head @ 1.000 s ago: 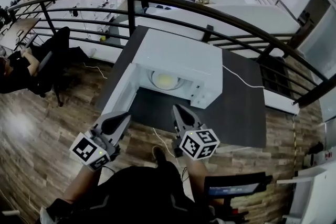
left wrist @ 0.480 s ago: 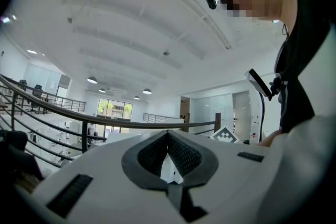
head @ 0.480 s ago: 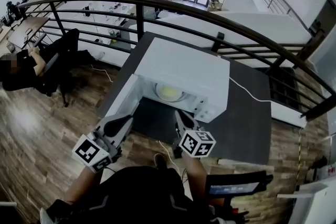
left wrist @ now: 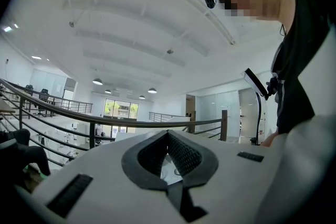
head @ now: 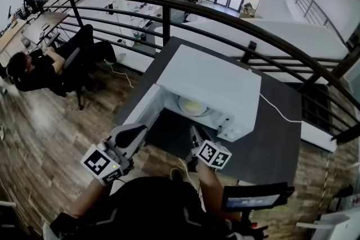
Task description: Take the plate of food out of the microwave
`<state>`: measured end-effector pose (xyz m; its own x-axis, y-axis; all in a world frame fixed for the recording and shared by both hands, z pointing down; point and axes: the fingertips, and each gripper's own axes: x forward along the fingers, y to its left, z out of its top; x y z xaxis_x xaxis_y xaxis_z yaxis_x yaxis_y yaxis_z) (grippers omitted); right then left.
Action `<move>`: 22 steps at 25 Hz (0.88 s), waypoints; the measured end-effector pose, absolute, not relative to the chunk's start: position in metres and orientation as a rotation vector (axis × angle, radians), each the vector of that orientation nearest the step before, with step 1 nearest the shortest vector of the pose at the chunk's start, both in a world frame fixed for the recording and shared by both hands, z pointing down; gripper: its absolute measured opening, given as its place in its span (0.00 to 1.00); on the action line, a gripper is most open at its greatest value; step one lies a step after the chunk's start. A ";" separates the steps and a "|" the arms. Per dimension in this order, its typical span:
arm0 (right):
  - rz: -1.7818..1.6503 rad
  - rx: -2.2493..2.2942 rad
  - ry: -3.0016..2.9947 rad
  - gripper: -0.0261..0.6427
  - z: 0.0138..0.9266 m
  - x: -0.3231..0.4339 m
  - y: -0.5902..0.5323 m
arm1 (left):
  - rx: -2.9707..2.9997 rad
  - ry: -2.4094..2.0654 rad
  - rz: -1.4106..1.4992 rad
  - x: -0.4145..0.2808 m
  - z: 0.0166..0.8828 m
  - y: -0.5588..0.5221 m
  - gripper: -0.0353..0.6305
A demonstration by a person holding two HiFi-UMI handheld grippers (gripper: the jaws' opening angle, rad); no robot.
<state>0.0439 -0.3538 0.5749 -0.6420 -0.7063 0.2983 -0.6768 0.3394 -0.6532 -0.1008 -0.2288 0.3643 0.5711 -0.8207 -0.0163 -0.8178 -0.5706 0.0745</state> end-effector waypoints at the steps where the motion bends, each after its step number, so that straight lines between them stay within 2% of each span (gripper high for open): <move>1: -1.227 -1.314 2.539 0.17 0.583 0.045 -0.355 | 2.727 -1.433 -0.071 -0.101 0.365 -0.229 0.06; 4: -1.304 -1.321 2.505 0.17 0.606 0.048 -0.362 | 2.714 -1.454 -0.062 -0.103 0.367 -0.232 0.06; 6: -1.371 -1.316 2.466 0.24 0.619 0.048 -0.368 | 2.706 -1.469 -0.055 -0.105 0.367 -0.236 0.06; 14: -1.689 -1.283 2.147 0.36 0.671 0.047 -0.393 | 2.669 -1.531 -0.027 -0.109 0.368 -0.247 0.06; 22: -1.800 -1.302 1.972 0.41 0.705 0.042 -0.426 | 2.618 -1.606 0.010 -0.119 0.372 -0.263 0.06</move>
<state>0.0418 -0.4262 0.7053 -0.6039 -0.6809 0.4144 -0.4746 -0.1104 -0.8732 -0.1192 -0.2634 0.3723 0.4536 -0.8902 0.0424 -0.8907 -0.4511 0.0562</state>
